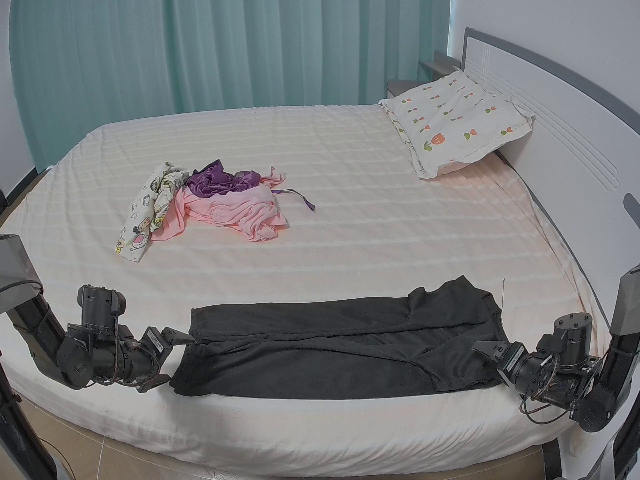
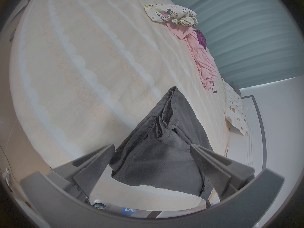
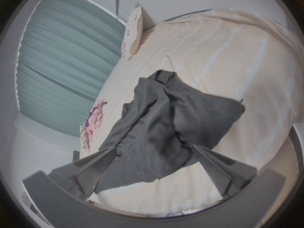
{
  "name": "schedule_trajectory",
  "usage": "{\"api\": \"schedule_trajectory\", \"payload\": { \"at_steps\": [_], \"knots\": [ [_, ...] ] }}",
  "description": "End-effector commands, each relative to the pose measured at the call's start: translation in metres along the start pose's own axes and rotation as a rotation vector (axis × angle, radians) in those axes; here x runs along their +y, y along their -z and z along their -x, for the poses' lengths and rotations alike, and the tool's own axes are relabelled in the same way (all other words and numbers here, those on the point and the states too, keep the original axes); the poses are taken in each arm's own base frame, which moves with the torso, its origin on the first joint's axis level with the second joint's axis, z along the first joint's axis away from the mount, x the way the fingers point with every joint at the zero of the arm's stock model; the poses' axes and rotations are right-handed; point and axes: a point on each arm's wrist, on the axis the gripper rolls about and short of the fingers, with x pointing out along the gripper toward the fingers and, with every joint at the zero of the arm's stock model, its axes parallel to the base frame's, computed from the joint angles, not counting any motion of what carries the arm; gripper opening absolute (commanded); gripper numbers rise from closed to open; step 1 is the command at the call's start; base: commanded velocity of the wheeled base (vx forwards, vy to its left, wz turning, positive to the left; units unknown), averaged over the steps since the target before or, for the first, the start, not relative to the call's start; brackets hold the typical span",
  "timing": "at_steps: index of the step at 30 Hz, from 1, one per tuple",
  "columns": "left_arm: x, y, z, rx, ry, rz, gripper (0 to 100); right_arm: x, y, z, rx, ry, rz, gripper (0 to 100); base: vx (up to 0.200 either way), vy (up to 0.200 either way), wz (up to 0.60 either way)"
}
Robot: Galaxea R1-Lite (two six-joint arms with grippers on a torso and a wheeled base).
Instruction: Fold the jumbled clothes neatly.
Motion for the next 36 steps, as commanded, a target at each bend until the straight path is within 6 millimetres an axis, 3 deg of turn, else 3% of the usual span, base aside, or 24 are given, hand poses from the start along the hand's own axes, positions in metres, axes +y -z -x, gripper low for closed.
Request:
{"api": "schedule_trajectory", "payload": {
  "at_steps": [1,17,22,26,36],
  "knots": [
    [0.001,0.000,-0.001,0.001,-0.004,0.004,100,-0.002,-0.002,0.002,-0.003,0.008,-0.014,100,0.000,0.000,0.00],
    [0.002,-0.001,-0.002,0.002,-0.007,0.006,100,0.001,0.019,0.002,0.079,0.017,-0.077,100,0.000,0.000,0.00],
    [0.002,-0.001,-0.001,0.000,-0.007,0.007,100,-0.005,0.019,-0.001,0.084,0.053,-0.121,100,0.000,0.000,0.00],
    [0.002,-0.001,-0.002,0.002,-0.007,0.006,100,-0.004,0.007,-0.002,0.016,0.016,-0.171,100,0.000,0.000,0.00],
    [0.002,-0.001,-0.002,0.002,-0.007,0.006,100,-0.006,0.010,-0.007,0.008,0.016,-0.181,100,0.000,0.000,0.00]
  ]
}}
